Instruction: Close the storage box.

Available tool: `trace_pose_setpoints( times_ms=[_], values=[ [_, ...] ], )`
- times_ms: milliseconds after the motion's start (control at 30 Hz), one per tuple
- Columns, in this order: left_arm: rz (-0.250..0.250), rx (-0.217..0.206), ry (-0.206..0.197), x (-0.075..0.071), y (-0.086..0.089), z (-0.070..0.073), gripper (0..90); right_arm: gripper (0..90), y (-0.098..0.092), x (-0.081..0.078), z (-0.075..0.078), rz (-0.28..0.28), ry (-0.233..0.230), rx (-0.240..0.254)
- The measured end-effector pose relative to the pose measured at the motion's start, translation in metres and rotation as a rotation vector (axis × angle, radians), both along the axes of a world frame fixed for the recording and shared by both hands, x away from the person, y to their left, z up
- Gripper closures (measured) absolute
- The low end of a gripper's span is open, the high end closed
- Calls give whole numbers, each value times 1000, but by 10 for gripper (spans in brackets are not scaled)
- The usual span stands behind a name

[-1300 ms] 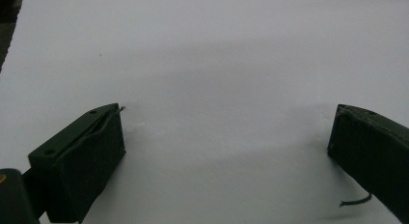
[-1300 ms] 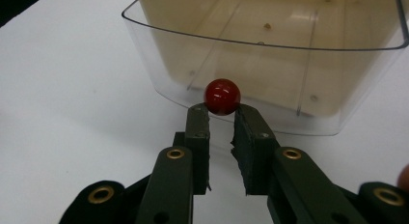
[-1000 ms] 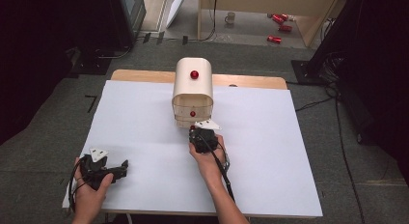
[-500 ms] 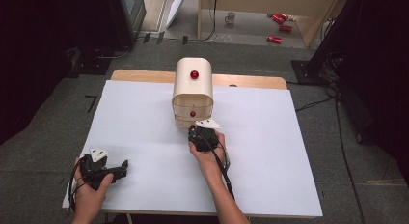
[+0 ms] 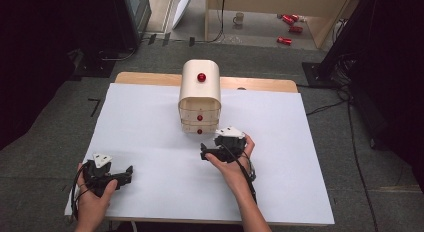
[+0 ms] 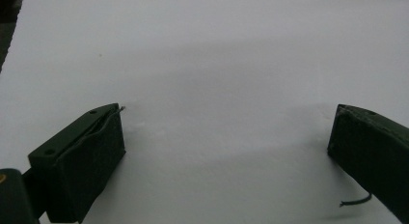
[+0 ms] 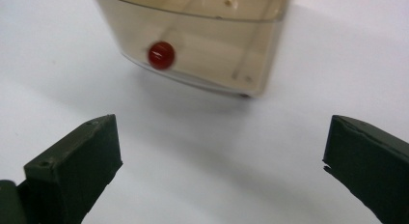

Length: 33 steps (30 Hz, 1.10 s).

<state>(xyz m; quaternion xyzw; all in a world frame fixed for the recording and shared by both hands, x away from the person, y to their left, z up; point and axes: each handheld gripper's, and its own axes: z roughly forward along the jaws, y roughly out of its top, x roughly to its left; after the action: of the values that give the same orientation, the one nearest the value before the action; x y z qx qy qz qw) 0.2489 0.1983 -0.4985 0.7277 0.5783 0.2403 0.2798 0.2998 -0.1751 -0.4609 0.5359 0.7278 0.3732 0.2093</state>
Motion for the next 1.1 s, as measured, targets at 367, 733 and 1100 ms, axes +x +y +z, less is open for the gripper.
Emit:
trace_pose_setpoints(
  times_ms=[367, 733, 1100],
  values=[
    [0, 0, -1, 0, 0, 0, 0, 0, -56, -20, 1, -88, 2, 5],
    [1, 0, -1, 0, 0, 0, 0, 0, -125, -43, 4, -232, -14, 12],
    [0, 1, -2, 0, 0, 0, 0, 0, -180, -66, -2, -338, 0, 11]
  ],
)
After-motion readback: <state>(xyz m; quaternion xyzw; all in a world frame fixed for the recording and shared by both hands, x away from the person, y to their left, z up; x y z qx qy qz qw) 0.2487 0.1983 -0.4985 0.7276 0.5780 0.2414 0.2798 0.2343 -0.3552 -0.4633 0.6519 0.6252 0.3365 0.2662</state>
